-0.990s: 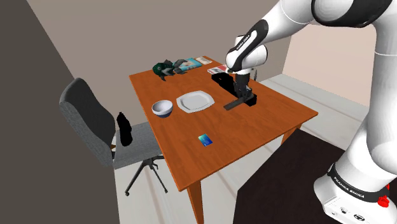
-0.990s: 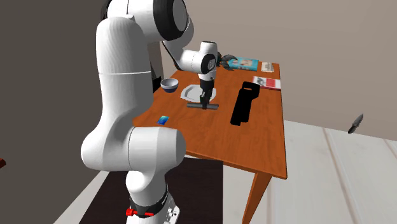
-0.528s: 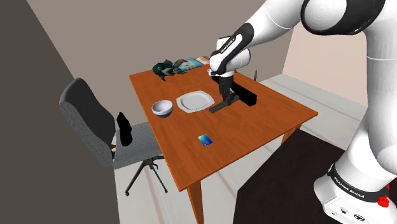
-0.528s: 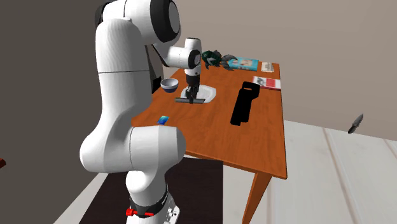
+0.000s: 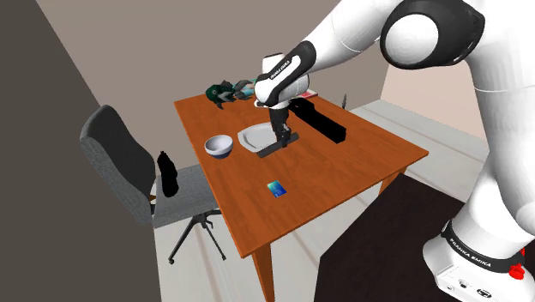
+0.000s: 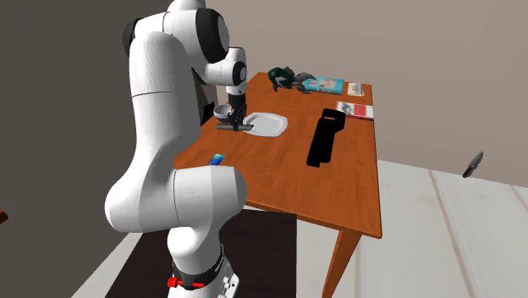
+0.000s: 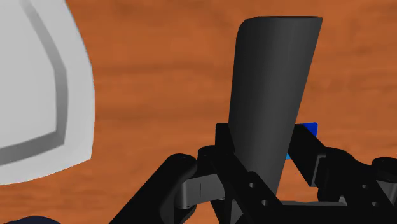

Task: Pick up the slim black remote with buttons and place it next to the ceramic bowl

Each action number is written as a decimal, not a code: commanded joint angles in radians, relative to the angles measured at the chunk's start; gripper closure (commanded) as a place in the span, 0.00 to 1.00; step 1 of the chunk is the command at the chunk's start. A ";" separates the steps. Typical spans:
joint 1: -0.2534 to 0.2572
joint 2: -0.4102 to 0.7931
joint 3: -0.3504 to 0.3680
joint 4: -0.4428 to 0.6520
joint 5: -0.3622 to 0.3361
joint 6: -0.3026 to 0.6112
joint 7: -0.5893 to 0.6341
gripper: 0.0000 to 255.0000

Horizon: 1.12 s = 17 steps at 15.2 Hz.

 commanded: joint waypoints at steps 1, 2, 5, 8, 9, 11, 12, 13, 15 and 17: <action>0.017 0.037 0.012 0.067 0.003 -0.028 0.037 1.00; 0.025 0.057 0.018 0.102 0.005 -0.042 0.055 1.00; 0.046 0.125 0.035 0.218 0.010 -0.089 0.106 1.00; 0.062 0.203 0.051 0.357 0.014 -0.145 0.158 1.00; 0.067 0.233 0.056 0.409 0.015 -0.167 0.175 1.00; 0.073 0.299 0.066 0.526 0.017 -0.216 0.210 1.00; 0.076 0.336 0.071 0.593 0.017 -0.244 0.228 1.00; 0.076 0.400 0.079 0.709 0.018 -0.293 0.256 1.00; 0.076 0.412 0.081 0.704 0.020 -0.276 0.254 1.00; 0.076 0.425 0.083 0.699 0.022 -0.258 0.253 1.00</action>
